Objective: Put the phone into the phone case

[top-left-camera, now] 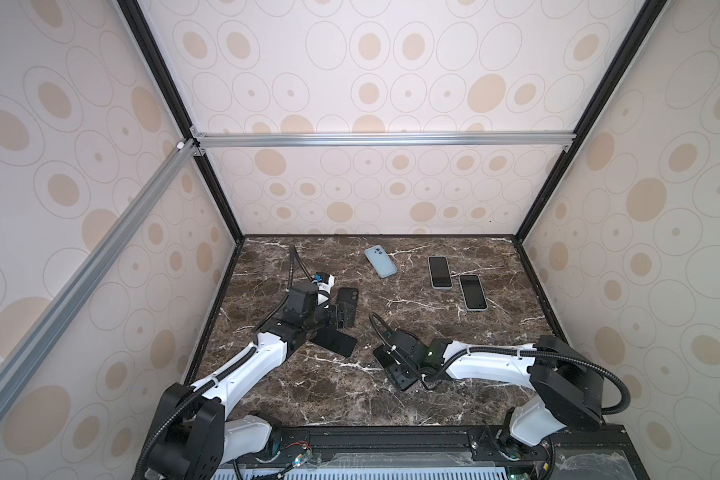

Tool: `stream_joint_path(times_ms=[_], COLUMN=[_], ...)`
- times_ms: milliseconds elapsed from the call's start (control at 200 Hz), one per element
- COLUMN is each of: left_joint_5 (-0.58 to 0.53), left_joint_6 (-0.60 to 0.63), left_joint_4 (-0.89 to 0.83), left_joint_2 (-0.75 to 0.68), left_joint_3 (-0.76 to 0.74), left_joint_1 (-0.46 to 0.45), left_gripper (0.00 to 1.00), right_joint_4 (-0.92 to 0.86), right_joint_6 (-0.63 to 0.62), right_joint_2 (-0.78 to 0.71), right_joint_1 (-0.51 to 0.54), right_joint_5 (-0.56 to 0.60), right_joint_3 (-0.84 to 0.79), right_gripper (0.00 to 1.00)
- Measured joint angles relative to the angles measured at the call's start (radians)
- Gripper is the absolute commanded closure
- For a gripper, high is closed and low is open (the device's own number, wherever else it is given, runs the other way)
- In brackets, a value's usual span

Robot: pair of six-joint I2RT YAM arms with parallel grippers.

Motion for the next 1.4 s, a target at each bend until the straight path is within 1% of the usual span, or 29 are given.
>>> stream_joint_path(times_ms=[160,370,655,860,1070,1185,1230,1400], left_joint_5=[0.05,0.132,0.253,0.318,0.369,0.401,0.417,0.456], left_joint_6=[0.013,0.028,0.027,0.021,0.007,-0.006,-0.015,-0.035], left_joint_4=[-0.016,-0.052,-0.077,-0.087,-0.09,-0.088,-0.085,-0.074], left_joint_2=[0.07,0.129,0.138,0.146,0.172,0.185,0.19,0.211], left_joint_3=[0.046,0.11,0.137,0.144,0.145,0.145,0.146,0.146], left_joint_1=[-0.039,-0.063,-0.106,-0.128,-0.146,-0.154,-0.156,-0.161], left_gripper=[0.27,0.27,0.27,0.32,0.41,0.51,0.57,0.73], right_joint_4=[0.031,0.061,0.092,0.095,0.109,0.115,0.119,0.139], right_joint_6=[-0.011,-0.036,-0.101,-0.14,-0.167,-0.181,-0.184,-0.192], right_joint_2=[-0.035,-0.105,-0.231,-0.282,-0.308,-0.311,-0.313,-0.322], right_joint_1=[-0.002,-0.002,-0.003,-0.003,-0.003,-0.003,-0.003,-0.003], right_joint_5=[0.008,0.035,0.082,0.107,0.108,0.103,0.102,0.095], right_joint_3=[-0.028,-0.051,-0.053,-0.053,-0.072,-0.078,-0.081,-0.092], right_gripper=[0.34,0.35,0.36,0.36,0.35,0.36,0.36,0.36])
